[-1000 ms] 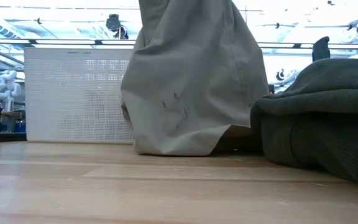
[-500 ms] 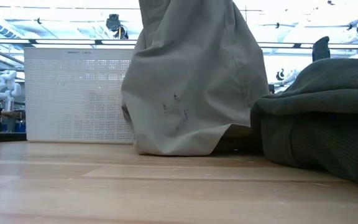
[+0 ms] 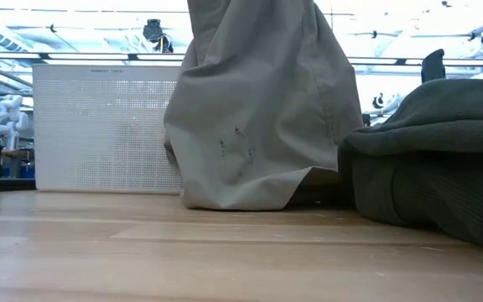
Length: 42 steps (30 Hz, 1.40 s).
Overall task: Sort clothes
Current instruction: Put the brown shorts into the white laundry bin
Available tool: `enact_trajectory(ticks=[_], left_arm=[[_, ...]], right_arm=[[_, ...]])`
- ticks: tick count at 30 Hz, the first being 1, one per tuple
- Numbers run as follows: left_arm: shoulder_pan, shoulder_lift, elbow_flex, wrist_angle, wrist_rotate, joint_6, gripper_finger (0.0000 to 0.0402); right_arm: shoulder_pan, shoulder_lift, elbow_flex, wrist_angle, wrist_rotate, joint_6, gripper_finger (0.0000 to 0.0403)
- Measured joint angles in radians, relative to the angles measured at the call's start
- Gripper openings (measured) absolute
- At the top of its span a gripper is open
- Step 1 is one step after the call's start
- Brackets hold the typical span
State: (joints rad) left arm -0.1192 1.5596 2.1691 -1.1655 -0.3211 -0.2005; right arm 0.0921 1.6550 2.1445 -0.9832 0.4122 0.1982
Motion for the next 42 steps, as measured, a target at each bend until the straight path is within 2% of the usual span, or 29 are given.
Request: enact_trajectory(ticks=[7, 17, 19, 21, 26, 27, 29, 33, 37, 40, 42], left_arm=[[0.000, 0.043, 0.000, -0.119, -0.046, -0.028, 0.0294], [0.000, 0.071, 0.001, -0.253, -0.051, -0.056, 0.0289], [0.000, 0.070, 0.001, -0.280, -0.051, -0.056, 0.0269], [0.000, 0.070, 0.001, -0.308, -0.051, -0.056, 0.0225], [0.000, 0.067, 0.001, -0.329, -0.053, -0.055, 0.0047], [0.000, 0.065, 0.001, -0.329, -0.062, -0.052, 0.0026], [-0.001, 0.057, 0.001, -0.319, -0.112, -0.040, 0.0020], [-0.001, 0.014, 0.021, -0.321, -0.230, -0.018, 0.0014], [0.000, -0.040, 0.089, -0.247, -0.341, 0.055, 0.0010], [-0.014, -0.082, 0.123, -0.117, -0.339, 0.131, 0.0010], [-0.043, -0.109, 0.134, -0.075, -0.262, 0.130, 0.0010]], right_arm=[[0.000, 0.000, 0.000, -0.001, 0.000, 0.000, 0.0009], [0.000, 0.000, 0.000, -0.004, -0.004, 0.000, 0.0009], [0.001, 0.000, 0.000, -0.004, -0.011, 0.000, 0.0008], [0.001, 0.000, 0.000, -0.003, -0.024, 0.000, 0.0007], [0.001, 0.033, 0.000, 0.098, -0.044, -0.052, 0.0004], [0.000, 0.044, 0.000, 0.140, -0.071, -0.072, 0.0004], [-0.003, 0.066, 0.000, 0.237, -0.100, -0.131, 0.0004], [-0.016, 0.086, 0.000, 0.342, -0.073, -0.269, 0.0004], [-0.041, 0.099, 0.000, 0.521, -0.075, -0.482, 0.0004], [-0.039, 0.098, 0.000, 0.682, -0.112, -0.604, 0.0004], [-0.032, 0.090, 0.001, 0.710, -0.181, -0.571, 0.0004]])
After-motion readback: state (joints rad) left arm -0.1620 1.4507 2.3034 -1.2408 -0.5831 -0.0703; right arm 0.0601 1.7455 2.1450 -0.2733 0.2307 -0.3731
